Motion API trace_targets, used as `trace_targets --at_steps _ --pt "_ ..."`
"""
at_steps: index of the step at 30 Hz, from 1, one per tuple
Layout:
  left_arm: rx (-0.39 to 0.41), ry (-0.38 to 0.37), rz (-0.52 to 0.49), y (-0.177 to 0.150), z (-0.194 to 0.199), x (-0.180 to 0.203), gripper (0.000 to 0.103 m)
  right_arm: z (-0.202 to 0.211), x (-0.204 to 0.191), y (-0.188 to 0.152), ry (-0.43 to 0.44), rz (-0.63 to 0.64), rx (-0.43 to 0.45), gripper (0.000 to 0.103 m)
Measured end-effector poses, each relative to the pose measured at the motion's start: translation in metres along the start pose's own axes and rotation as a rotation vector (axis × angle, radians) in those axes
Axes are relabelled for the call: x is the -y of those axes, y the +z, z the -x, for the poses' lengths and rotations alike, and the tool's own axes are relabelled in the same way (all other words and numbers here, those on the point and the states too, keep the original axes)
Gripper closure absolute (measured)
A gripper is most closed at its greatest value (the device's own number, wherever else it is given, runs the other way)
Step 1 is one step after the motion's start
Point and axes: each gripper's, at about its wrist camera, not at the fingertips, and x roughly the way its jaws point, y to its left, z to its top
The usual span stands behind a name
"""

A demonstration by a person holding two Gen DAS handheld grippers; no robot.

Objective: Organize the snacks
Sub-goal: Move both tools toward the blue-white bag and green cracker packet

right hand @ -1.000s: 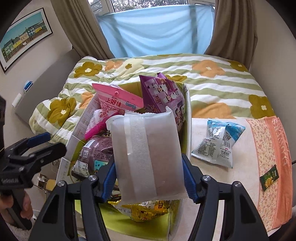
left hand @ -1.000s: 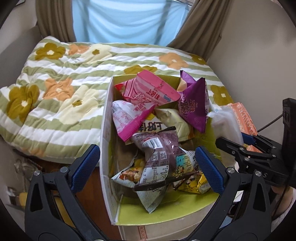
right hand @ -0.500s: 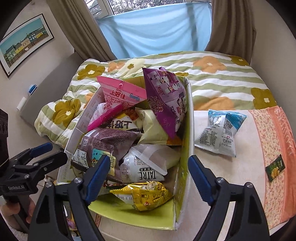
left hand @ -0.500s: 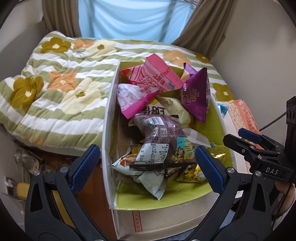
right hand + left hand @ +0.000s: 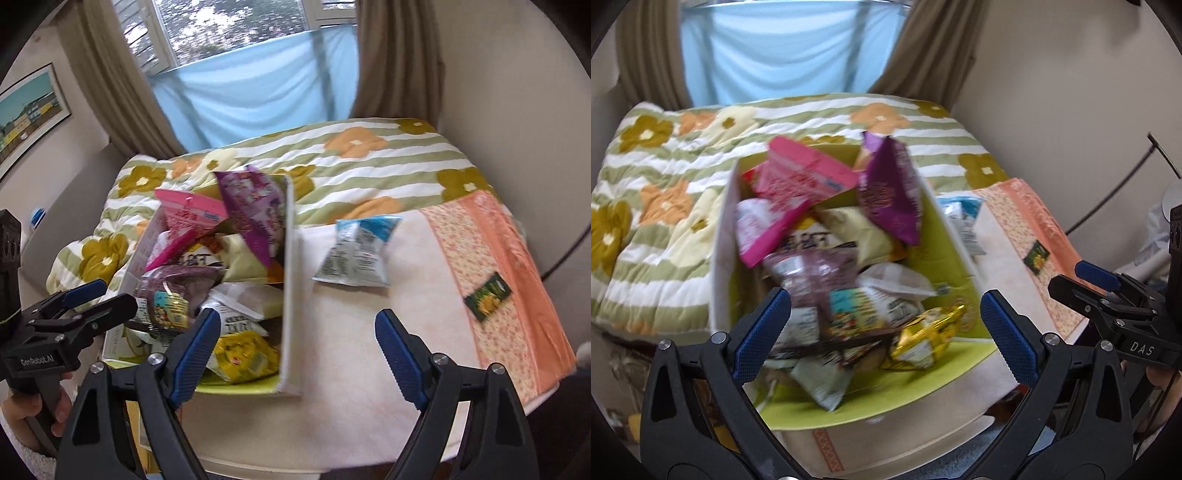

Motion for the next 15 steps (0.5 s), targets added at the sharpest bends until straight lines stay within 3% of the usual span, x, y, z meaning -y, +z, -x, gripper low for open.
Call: trace_targets --at_steps 7,15 --pt "-0.009 -0.078 -0.119 0.029 -0.025 0.067 0.001 0.021 0.058 -0.003 -0.094 -0.115 0.041 0.020" --pt "-0.075 -0.083 -0.157 0.059 -0.086 0.136 0.001 0.014 0.144 0.000 -0.187 -0.195 0.000 0.020"
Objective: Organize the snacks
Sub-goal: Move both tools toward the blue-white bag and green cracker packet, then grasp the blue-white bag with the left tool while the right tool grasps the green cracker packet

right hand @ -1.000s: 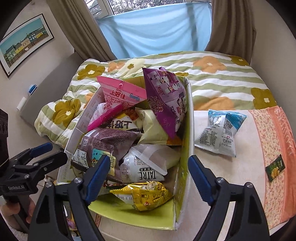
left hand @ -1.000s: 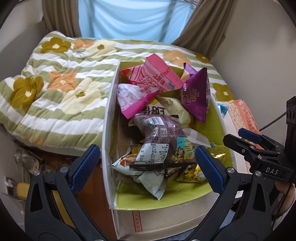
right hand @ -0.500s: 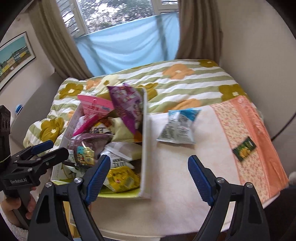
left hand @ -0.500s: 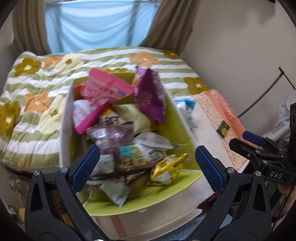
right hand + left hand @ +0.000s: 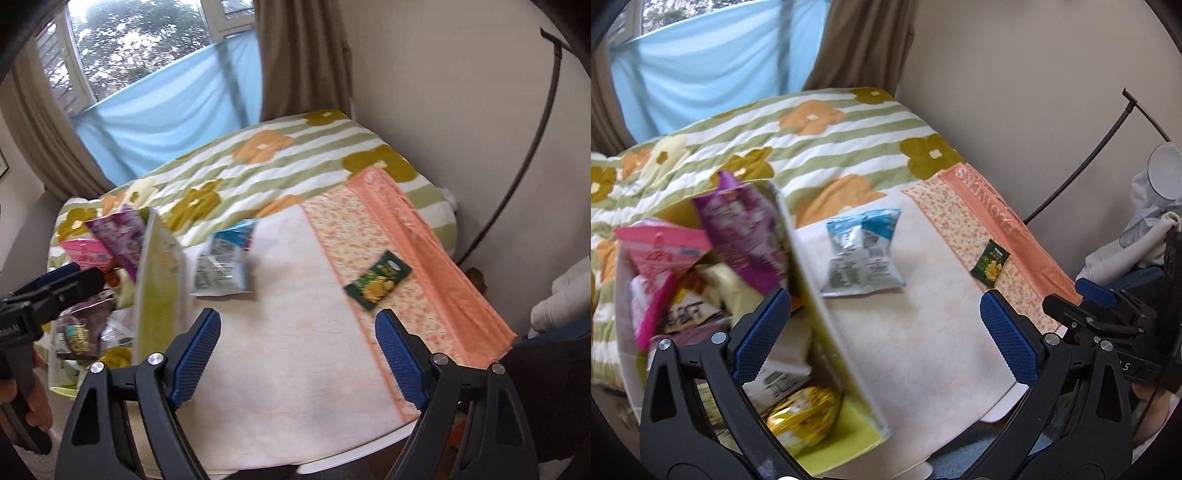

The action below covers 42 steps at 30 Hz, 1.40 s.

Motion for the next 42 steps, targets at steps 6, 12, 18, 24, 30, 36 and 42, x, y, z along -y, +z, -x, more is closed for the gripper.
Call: trace_targets --at_steps 6,12,18,24,30,36,42 --pt "-0.086 0.047 0.009 0.028 -0.063 0.021 0.001 -0.042 0.056 0.013 -0.011 -0.059 -0.070 0.003" --pt "-0.193 0.151 0.009 0.047 -0.127 0.023 0.001 -0.086 0.087 0.024 0.016 -0.047 -0.172 0.003" --pt "-0.288 0.246 0.002 0.058 -0.182 0.011 0.001 -0.131 0.098 0.024 0.050 -0.032 -0.259 0.003" --pt "-0.370 0.295 -0.037 0.059 -0.220 0.004 0.001 -0.160 0.097 0.020 0.024 -0.053 -0.288 0.003" --pt "-0.416 0.316 -0.085 0.058 -0.241 0.003 0.002 -0.177 0.092 0.019 -0.033 -0.063 -0.301 0.003" --pt "-0.471 0.309 -0.069 0.052 -0.255 -0.002 0.011 -0.189 0.094 0.024 -0.098 -0.071 -0.277 0.003" --pt "-0.476 0.301 -0.080 0.052 -0.257 0.001 0.014 -0.203 0.086 0.030 -0.118 -0.034 -0.273 0.011"
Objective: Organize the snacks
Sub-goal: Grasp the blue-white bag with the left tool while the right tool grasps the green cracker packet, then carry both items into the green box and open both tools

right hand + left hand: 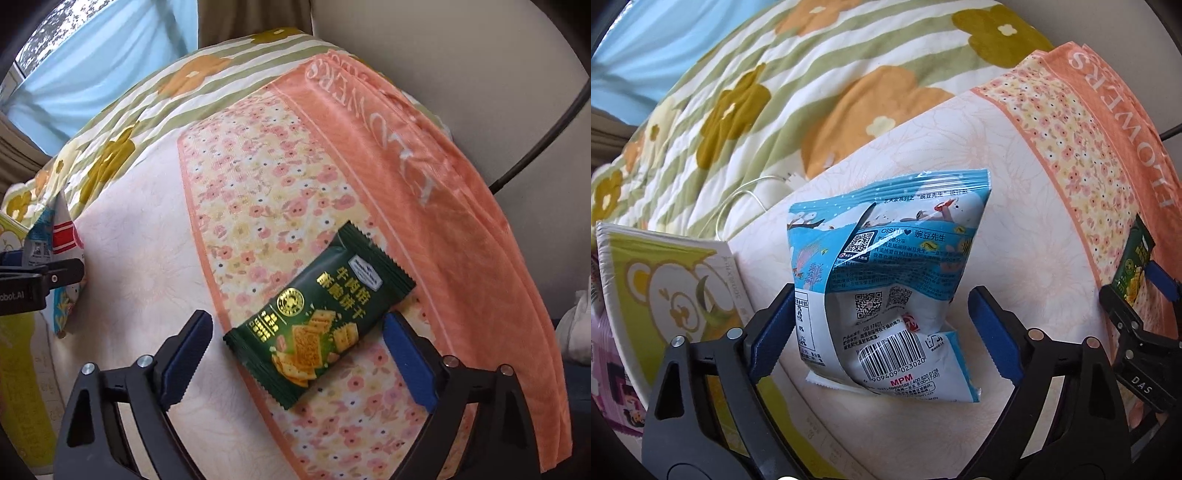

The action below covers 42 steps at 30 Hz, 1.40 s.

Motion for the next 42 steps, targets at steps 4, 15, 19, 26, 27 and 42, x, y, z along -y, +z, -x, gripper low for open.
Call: trace_targets --at_steps 4,15,19,26,27,42 --pt "-0.002 0.000 -0.016 0.001 -0.002 0.002 0.019 -0.004 -0.007 0.005 -0.014 0.033 0.021 0.014" --pt "-0.017 -0.005 -0.048 -0.007 -0.007 0.016 0.031 0.000 -0.006 0.002 -0.042 0.068 0.060 0.044" --pt "0.005 -0.037 -0.046 -0.012 -0.001 0.018 0.038 0.002 -0.005 0.000 -0.052 0.082 0.069 0.047" --pt "0.032 -0.074 -0.022 -0.014 0.016 0.024 0.041 0.008 0.000 -0.003 -0.026 0.100 0.079 0.058" --pt "0.038 -0.075 -0.021 -0.014 0.019 0.026 0.041 0.010 0.002 -0.004 -0.013 0.092 0.082 0.058" --pt "0.265 -0.109 0.087 -0.032 0.137 0.016 0.041 0.090 0.001 0.017 0.109 0.200 0.186 0.059"
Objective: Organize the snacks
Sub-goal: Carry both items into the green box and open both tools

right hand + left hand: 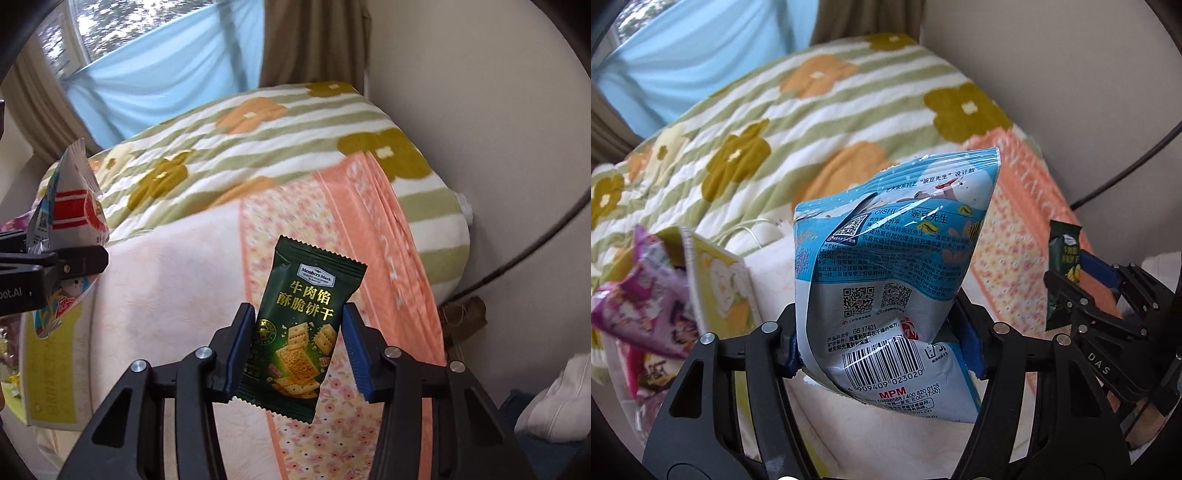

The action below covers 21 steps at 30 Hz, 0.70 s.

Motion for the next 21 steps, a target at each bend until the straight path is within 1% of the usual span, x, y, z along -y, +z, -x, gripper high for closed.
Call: trace_targets --at_steps 4,6,12,17,21 --pt "0.084 0.033 0.065 -0.009 0.048 -0.020 0.041 0.027 -0.022 0.019 0.061 0.083 0.050 0.059" --pt "0.108 0.049 0.092 -0.016 0.065 -0.032 0.041 0.040 -0.037 0.027 0.103 0.120 0.072 0.059" --pt "0.184 0.110 0.215 -0.051 0.116 -0.089 0.041 0.072 -0.096 0.039 0.224 0.241 0.128 0.059" --pt "0.209 0.158 0.281 -0.084 0.141 -0.143 0.041 0.091 -0.154 0.037 0.304 0.324 0.163 0.059" --pt "0.188 0.189 0.308 -0.106 0.143 -0.188 0.041 0.095 -0.200 0.030 0.359 0.347 0.164 0.059"
